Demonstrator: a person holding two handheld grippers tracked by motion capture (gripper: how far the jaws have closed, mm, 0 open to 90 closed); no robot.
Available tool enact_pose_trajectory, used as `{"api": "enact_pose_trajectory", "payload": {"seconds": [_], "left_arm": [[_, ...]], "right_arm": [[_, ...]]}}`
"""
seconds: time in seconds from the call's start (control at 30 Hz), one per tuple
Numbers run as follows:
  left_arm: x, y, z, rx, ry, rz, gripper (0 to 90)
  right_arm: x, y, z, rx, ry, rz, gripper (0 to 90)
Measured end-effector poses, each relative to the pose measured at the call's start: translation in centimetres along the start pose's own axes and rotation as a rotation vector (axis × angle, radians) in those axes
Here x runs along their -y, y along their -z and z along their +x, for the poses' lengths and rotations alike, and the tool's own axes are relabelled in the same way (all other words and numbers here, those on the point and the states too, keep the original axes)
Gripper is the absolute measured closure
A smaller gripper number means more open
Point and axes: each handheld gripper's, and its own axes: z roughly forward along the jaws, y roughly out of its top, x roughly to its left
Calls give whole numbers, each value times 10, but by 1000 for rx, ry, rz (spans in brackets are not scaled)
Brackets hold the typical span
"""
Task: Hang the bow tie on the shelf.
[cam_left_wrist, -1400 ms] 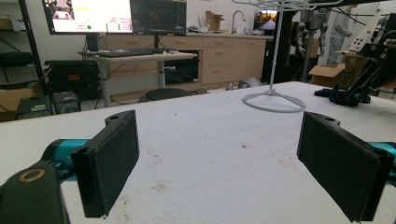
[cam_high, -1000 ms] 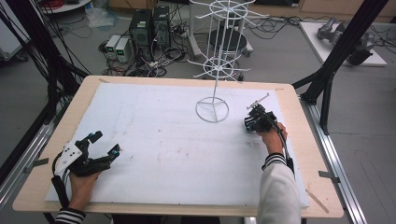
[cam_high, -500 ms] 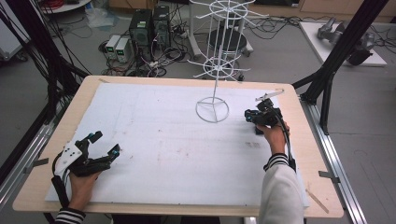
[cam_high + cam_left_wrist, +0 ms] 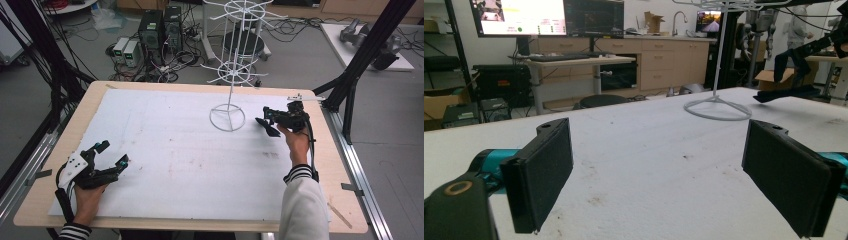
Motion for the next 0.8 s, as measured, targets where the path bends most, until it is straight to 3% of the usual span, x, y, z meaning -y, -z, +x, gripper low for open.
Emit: {"api": "enact_pose_trajectory", "payload": {"seconds": [0.23,0.47,0.53,0.8], "left_arm": [[0,0,0,-1,-1,0,133],[0,0,0,-1,-1,0,133],[0,0,0,-1,-2,0,133],[0,0,0,-2,-1,0,133]], "right_arm": [[-3,8,0,-14,-38,-86,835],[-8,17,6,4,-23,-203,834],[-8,19,7,-10,-35,-233,833],[-12,26,11,1,-7,-303,833]]}}
